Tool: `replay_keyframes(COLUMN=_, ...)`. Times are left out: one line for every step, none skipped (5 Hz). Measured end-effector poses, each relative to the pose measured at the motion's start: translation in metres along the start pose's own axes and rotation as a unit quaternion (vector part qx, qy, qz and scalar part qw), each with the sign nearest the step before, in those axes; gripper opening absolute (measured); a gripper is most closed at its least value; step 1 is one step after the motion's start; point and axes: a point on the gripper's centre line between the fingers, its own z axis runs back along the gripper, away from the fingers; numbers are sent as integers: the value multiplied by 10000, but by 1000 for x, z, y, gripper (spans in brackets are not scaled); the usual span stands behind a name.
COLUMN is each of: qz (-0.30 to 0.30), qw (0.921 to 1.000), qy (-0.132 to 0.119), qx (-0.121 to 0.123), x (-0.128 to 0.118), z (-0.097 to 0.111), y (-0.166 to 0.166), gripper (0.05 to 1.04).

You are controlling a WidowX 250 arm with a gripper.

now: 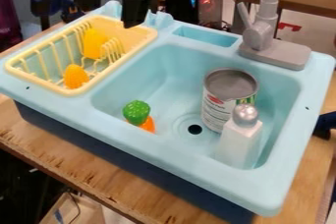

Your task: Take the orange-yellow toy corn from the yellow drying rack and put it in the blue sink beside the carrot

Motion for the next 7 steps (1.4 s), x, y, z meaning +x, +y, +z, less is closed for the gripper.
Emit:
replay_keyframes(qz=-40, qw=9999, qy=167, qx=-4, x=1, z=-9, y=-1, gripper=1001)
replay_keyframes(qz=-379, qw=9990, qy=200, qx=102, x=1, z=-21, y=18, gripper=1001)
replay_keyframes(qz=-279, qw=9993, qy=221, qx=65, x=-1, z=-32, y=42, gripper=1001)
replay_keyframes(qz=-160, qw=9995, qy=262, qx=-7, x=-6, z=-41, y=61, gripper=1001)
replay_keyframes(qz=-187, qw=9993, qy=321, qx=-72, x=2, z=-58, y=64, gripper=1001)
replay_keyframes(qz=-176, qw=9994, qy=268, qx=-116, x=9, z=-72, y=62, gripper=1001)
replay_keyframes(qz=-30, qw=9996, qy=134, qx=-246, x=19, z=-83, y=60, gripper=1001)
